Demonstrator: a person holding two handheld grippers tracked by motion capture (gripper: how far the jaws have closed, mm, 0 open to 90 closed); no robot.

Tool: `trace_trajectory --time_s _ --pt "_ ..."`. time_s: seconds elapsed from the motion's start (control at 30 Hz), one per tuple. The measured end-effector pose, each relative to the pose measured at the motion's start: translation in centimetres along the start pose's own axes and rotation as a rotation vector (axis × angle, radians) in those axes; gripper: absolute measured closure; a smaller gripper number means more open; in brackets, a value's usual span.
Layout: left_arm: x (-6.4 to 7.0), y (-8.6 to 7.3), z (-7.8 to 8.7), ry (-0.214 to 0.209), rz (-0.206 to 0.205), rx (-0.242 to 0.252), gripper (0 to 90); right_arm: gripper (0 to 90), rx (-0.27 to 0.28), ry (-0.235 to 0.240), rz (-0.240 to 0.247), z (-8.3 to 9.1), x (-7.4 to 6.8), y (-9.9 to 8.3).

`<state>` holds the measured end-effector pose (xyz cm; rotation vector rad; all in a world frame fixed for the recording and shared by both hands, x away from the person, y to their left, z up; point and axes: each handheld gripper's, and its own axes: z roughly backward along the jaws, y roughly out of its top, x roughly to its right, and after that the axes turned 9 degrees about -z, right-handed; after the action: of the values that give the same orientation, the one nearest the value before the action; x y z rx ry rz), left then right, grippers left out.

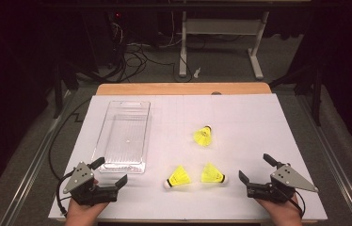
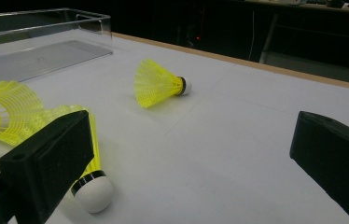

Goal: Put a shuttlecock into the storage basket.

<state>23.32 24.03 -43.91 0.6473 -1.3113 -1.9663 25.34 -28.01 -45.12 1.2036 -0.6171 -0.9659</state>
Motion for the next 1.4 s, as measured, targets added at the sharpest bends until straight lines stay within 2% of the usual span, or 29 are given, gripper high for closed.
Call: trace_trajectory --time_s 0.5,1.4 --pt "0.3 0.13 -0.2 -0.015 -0.024 -0.013 0.4 0.2 -0.003 -0.003 -0.003 0.05 -0.02 -0.13" --pt "-0.42 0.05 0.33 0.003 0.002 0.003 0.5 0.2 -0.005 -0.003 0.003 -0.09 0.04 -0.08"
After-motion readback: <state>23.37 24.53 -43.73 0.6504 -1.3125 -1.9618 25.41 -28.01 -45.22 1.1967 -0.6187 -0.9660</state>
